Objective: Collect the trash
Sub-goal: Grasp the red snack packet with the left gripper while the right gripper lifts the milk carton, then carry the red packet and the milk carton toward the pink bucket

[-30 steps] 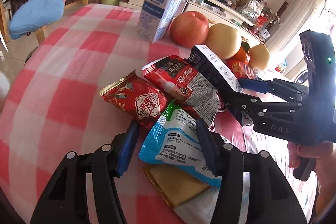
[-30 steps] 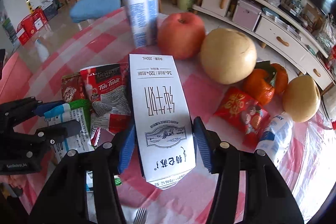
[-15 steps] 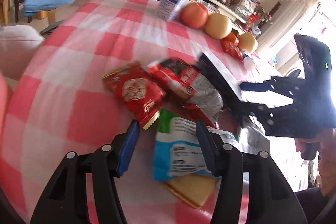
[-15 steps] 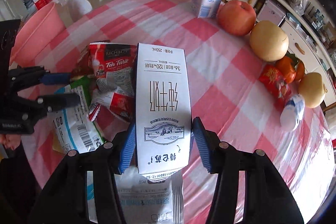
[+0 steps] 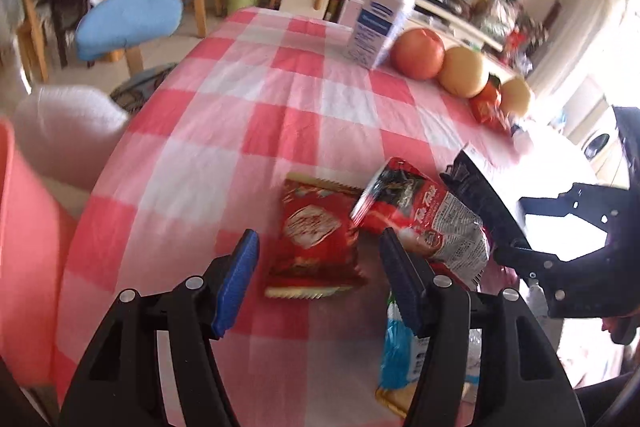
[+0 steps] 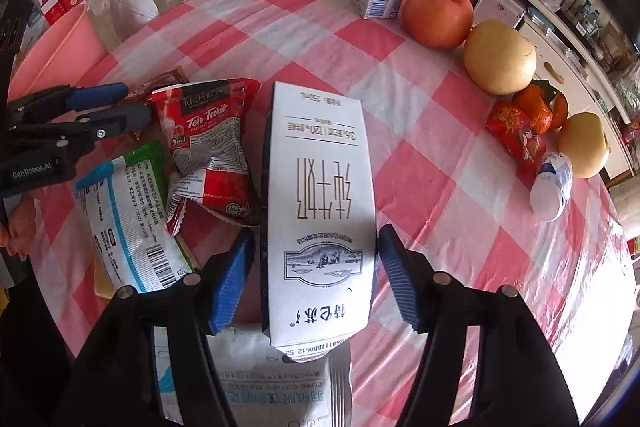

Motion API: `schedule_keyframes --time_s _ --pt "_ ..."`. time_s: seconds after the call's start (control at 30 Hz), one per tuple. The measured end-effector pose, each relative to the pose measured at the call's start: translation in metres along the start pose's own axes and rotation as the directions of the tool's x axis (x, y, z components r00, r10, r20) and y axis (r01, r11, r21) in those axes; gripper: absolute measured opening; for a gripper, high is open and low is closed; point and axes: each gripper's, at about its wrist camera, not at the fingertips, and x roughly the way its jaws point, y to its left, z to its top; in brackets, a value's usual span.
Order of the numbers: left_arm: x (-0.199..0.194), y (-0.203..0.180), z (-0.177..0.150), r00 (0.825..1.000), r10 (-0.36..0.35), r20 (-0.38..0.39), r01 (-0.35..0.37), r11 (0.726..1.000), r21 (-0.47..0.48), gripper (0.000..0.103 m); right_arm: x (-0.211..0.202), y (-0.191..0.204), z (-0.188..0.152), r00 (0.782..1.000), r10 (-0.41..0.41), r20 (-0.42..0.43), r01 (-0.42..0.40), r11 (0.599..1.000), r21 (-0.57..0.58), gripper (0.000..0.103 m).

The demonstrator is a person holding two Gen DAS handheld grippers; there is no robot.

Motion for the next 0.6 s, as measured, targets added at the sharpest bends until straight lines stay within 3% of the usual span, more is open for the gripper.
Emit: schedule_keyframes --time_s 0.07,0.27,0.4,0.6 --pt "0.003 -0.002 0.001 1.000 0.024 -0.004 -0.024 1.000 0.013 0.063 0.004 0.000 0.001 1.000 -0.013 -0.002 0.013 1.000 -0.001 0.070" --pt "0.009 0.001 0.002 0.999 0.041 -0.010 -0.041 0.999 0.008 0.043 0.009 -0.009 0.002 1.000 -0.003 -0.002 0.003 0.999 0.048 0.070" --pt "0.006 0.003 0.000 0.999 0.036 -0.002 -0.036 0.999 0.001 0.041 0.009 -0.012 0.003 1.000 0.007 -0.009 -0.007 0.997 0.072 0.061" --pt "-0.005 0.012 0.000 0.999 0.037 0.026 -0.036 0.999 -0.031 0.041 -0.002 -0.014 0.003 1.000 -0.015 -0.005 0.015 0.995 0.095 0.061"
